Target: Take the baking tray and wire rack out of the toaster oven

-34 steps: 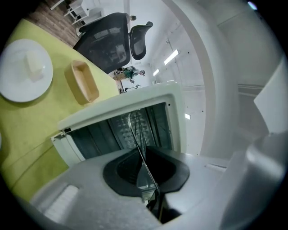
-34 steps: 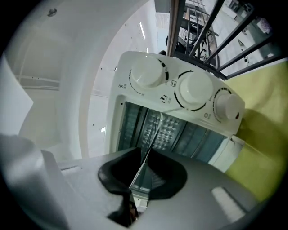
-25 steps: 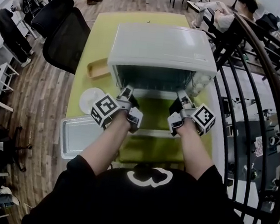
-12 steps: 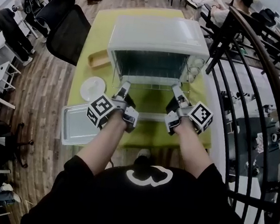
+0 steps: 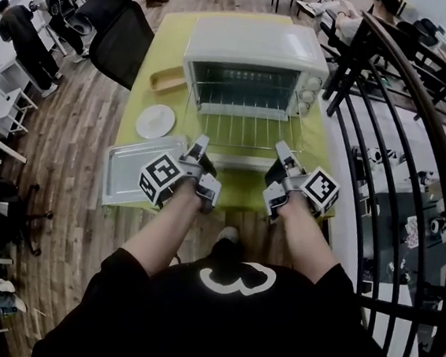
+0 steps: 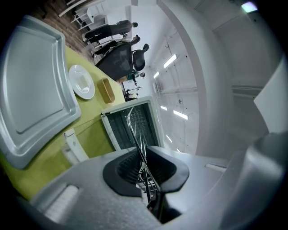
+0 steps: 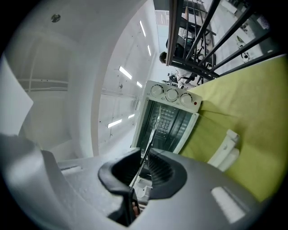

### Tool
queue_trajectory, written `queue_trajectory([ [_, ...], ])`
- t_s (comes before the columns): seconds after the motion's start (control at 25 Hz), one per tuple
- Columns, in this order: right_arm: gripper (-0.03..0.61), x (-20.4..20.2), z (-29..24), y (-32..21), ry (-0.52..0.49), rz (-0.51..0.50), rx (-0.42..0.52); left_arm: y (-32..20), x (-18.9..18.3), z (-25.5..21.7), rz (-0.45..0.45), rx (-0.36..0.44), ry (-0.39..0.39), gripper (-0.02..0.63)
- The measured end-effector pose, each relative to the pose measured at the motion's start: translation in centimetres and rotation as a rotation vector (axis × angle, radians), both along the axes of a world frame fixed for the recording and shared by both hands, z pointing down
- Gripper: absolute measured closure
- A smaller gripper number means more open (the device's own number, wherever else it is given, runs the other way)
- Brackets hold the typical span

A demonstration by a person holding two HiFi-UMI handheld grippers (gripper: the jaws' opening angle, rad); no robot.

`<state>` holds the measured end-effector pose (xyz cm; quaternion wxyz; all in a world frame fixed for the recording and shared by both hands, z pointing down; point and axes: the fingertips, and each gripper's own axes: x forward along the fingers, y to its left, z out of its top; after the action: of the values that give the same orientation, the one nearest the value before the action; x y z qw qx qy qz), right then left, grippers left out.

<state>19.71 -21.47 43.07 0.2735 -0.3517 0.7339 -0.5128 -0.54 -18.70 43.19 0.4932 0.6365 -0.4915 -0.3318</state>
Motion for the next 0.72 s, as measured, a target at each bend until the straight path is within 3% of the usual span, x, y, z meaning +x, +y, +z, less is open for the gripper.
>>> queue_trajectory([
  [0.32,0.529,-1.2,1.2,7.2,0.004,-0.043,0.011,7.9,-1.1,1.0,-0.031,0.009,-0.006,0.572],
  [0.72,0.525,-8.3,1.6,14.0,0.006,-0.145,-0.009,16.2,-7.8,1.5,-0.111,-0.028,-0.013,0.572],
])
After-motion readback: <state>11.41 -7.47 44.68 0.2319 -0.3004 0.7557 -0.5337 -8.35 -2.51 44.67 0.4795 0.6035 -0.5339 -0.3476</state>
